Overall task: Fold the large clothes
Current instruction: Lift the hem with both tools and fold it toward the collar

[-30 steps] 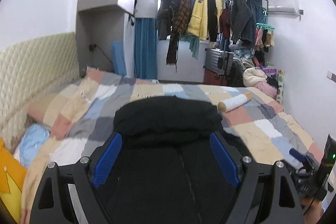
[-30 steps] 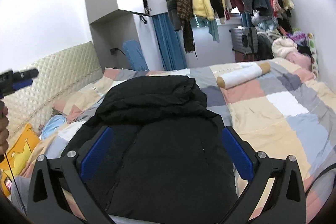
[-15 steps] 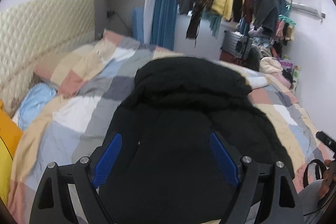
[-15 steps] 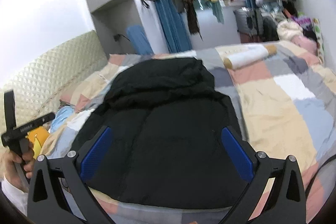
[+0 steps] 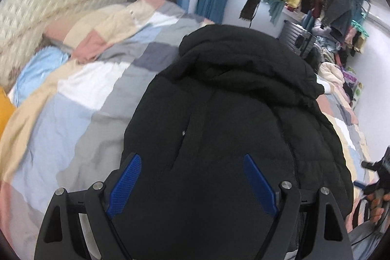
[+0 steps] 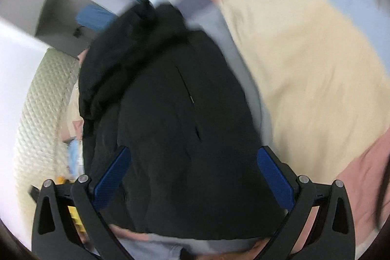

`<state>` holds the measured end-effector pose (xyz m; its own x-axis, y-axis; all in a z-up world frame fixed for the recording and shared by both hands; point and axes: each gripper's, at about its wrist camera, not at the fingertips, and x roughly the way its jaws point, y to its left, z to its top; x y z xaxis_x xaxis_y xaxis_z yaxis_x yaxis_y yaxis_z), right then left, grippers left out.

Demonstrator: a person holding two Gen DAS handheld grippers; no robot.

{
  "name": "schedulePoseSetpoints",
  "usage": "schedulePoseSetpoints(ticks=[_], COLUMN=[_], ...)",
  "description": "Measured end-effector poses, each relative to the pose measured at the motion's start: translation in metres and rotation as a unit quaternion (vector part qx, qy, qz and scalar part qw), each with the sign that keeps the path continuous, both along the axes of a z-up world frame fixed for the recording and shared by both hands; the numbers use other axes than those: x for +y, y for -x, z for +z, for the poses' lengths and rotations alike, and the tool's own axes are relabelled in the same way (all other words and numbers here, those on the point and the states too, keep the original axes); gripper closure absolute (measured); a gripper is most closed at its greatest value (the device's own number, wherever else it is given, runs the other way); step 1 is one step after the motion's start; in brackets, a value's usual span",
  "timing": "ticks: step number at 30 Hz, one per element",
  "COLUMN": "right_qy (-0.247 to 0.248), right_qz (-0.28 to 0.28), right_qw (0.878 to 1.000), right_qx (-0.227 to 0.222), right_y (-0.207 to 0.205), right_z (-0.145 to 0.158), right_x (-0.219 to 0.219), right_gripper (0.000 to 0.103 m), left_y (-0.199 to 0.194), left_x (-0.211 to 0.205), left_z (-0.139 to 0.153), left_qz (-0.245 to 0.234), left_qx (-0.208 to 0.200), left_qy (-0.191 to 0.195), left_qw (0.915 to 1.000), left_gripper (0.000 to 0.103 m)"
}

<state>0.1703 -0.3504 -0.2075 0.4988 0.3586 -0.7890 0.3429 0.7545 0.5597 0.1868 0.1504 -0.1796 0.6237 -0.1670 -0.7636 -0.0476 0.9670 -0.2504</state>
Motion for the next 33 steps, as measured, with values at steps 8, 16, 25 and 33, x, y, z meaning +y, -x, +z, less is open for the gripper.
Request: schedulePoseSetpoints(ticks=[8, 16, 25, 33], right_qy=[-0.027, -0.087, -0.012, 0.010], right_qz=[-0.033, 0.070, 0.000, 0.050], right_qw=[0.995, 0.994, 0.997, 0.993], right_qx=[0.085, -0.001, 0.082, 0.106], right_y=[0.002, 0.002, 0.006, -0.002], right_z=[-0.044, -0.021, -0.042, -0.049], right_x=[-0.009, 0.023, 0.009, 0.024], right_gripper=[0.008, 0.008, 0.007, 0.000], left_y=[-0.003, -0.004, -0.004, -0.002], left_x=[0.009, 0.020, 0.016, 0.027], left_z=[-0.019, -0.027, -0.033, -0.043], left_qz=[0.028, 0.052, 0.049, 0.063], left_qx=[0.029, 0.045, 0.061, 0.078], left_qy=[0.010, 0.032, 0.018, 0.061], left_qw=[0.9992, 0.9971, 0.9968, 0.9931], left_gripper=[0.017, 0.017, 0.017, 0.017])
